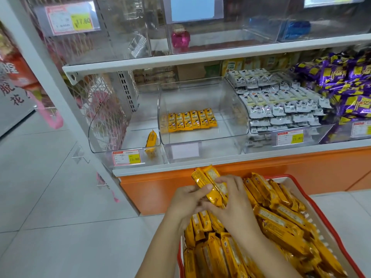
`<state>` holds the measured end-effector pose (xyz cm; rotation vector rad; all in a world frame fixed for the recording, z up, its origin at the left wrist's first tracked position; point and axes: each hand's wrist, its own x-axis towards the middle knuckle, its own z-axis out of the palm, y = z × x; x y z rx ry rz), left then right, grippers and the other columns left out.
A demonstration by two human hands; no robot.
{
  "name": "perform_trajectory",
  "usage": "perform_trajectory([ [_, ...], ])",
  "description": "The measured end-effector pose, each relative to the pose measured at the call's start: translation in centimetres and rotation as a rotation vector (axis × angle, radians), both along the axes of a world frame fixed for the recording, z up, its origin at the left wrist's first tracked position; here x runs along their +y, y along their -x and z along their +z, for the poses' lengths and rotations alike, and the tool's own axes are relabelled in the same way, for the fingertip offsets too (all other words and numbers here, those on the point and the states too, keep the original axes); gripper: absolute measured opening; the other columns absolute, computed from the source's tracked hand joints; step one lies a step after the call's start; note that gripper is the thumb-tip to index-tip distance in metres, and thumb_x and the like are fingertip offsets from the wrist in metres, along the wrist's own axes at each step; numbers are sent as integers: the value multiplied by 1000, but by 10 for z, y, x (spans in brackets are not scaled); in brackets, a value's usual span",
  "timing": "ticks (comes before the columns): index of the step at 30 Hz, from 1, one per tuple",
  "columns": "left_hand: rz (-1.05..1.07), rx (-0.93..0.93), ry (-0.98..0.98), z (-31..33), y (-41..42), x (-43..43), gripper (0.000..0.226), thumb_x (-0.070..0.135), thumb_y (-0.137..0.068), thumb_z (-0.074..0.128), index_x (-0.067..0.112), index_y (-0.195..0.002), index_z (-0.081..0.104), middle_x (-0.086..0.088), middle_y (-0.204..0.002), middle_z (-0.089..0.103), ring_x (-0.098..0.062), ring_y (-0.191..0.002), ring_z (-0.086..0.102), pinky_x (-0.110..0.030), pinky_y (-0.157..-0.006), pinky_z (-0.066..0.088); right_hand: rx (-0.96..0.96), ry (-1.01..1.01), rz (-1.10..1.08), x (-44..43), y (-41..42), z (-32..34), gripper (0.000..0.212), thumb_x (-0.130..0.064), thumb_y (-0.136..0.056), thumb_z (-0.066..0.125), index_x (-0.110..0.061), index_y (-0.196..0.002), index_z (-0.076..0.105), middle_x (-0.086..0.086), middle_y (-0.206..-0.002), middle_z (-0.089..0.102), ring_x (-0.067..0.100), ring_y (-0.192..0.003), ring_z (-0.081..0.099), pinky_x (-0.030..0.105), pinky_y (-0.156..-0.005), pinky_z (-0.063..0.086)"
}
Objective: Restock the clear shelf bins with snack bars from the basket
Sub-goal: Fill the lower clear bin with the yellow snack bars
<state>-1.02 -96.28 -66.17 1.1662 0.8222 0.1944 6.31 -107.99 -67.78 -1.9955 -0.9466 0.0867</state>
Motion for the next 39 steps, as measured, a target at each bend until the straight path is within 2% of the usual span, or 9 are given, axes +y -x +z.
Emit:
perform_trajectory([
  [5,-129,-238,295,14,-5,-4,43,17,-80,62,-11,-113,60,-23,-102,69,-24,-83,71,-35,-80,56,341,-213,-18,-27,-16,26,24,-33,-84,67,-38,-105,58,-27,-109,58,-13,-107,48,14,-84,38],
  [10,-167,-277,308,21,-15,-13,31,17,-80,63,-3,-104,68,-23,-103,69,-25,-82,71,-37,-75,57,355,-195,-44,-35,-23,28,25,-23,-85,70,-38,-102,60,-27,-105,61,-9,-102,53,16,-78,44],
  [13,-161,-293,333,24,-21,-14,29,13,-80,62,-2,-105,67,-22,-105,67,-26,-84,70,-38,-74,59,580,-352,-105,-36,-27,29,17,-13,-92,60,-26,-102,64,-15,-97,68,2,-93,64,12,-71,49],
  [17,-178,-310,358,26,-23,-16,29,9,-84,58,-2,-110,63,-15,-100,70,-21,-82,69,-31,-66,57,967,-450,-95,-41,-35,32,19,-22,-91,58,-21,-106,70,-3,-102,72,20,-101,67,48,-92,51],
  [22,-227,-341,342,20,-24,-13,39,12,-87,60,-4,-122,58,-22,-121,62,-26,-99,67,-35,-78,56,761,-283,-32,-41,-37,35,33,-23,-78,73,-28,-110,67,-13,-102,67,7,-102,63,29,-83,53],
  [26,-250,-414,359,23,-30,-9,50,20,-61,88,2,-104,72,-20,-109,68,-25,-95,69,-35,-76,57,538,-259,-83,-36,-42,41,26,-25,-84,68,-34,-107,61,-11,-99,67,2,-98,62,11,-72,47],
  [31,-207,-474,377,33,-40,-2,51,17,-52,92,1,-96,72,-18,-97,71,-24,-84,71,-35,-70,58,339,-281,-33,-22,-45,64,28,-25,-83,70,-38,-105,58,-22,-98,68,-10,-94,60,8,-73,47],
  [34,-192,-457,322,43,-44,9,48,15,-61,83,0,-105,69,-20,-106,68,-25,-89,69,-39,-80,58,343,-367,-54,-11,-57,79,15,-25,-91,58,-30,-105,56,-14,-90,69,-3,-80,64,15,-62,50],
  [39,-148,-505,320,65,-54,20,37,12,-80,65,-3,-113,63,-21,-109,66,-28,-93,67,-42,-87,54,139,-195,2,20,-68,94,16,-32,-95,52,-34,-110,59,-18,-97,67,-5,-88,62,13,-72,45],
])
